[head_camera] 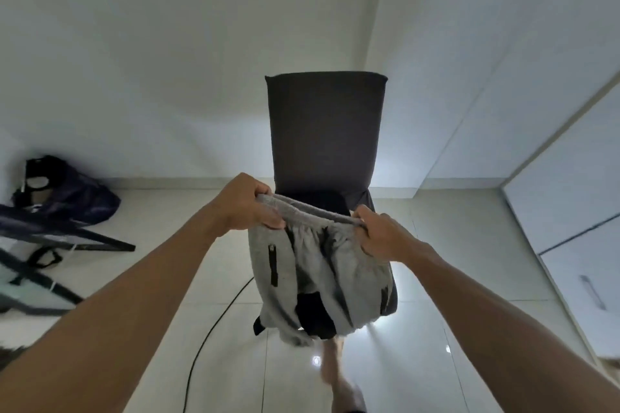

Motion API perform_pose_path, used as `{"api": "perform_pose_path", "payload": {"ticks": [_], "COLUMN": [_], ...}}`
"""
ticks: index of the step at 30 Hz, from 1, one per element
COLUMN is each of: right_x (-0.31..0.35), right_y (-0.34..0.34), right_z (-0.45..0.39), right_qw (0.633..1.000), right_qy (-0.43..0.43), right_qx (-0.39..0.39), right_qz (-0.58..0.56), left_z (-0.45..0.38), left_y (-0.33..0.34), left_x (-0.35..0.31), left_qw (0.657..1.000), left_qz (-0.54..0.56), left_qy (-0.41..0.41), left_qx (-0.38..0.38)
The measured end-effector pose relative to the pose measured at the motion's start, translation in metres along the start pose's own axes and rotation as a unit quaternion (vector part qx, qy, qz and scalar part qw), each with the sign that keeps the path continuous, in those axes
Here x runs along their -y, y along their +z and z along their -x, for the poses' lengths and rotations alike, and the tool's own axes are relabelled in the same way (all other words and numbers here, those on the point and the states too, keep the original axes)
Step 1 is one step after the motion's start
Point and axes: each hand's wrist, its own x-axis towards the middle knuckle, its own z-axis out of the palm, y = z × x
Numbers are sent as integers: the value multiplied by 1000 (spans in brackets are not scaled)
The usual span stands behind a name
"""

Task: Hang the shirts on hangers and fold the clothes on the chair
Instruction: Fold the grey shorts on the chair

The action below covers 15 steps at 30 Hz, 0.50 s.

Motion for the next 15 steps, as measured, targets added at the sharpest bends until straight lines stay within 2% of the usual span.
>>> {"api": "perform_pose_path", "payload": {"ticks": [3,6,10,13,15], "right_x": [46,83,126,172,198], "right_y": [-48,-98,-124,-116,-111], "right_z": [70,129,176,194,205], "right_qw": [996,993,986,981,967], "right_qy": [-39,-38,-94,-150,-168], "right_qx": [-75,-114,-137,-103,-135], "right_qz": [-2,-1,2,-72,-135], "left_z": [72,128,176,208,227], "left_y": [-29,-53,-57,-47,-43], "left_x": [-8,-29,-85,-142,-175], "left_qw": [998,994,988,981,975], "left_qz": [-21,4,20,13,6], "left_qy": [18,36,105,178,209], "left_qx": [-58,-100,-108,-83,-75]}}
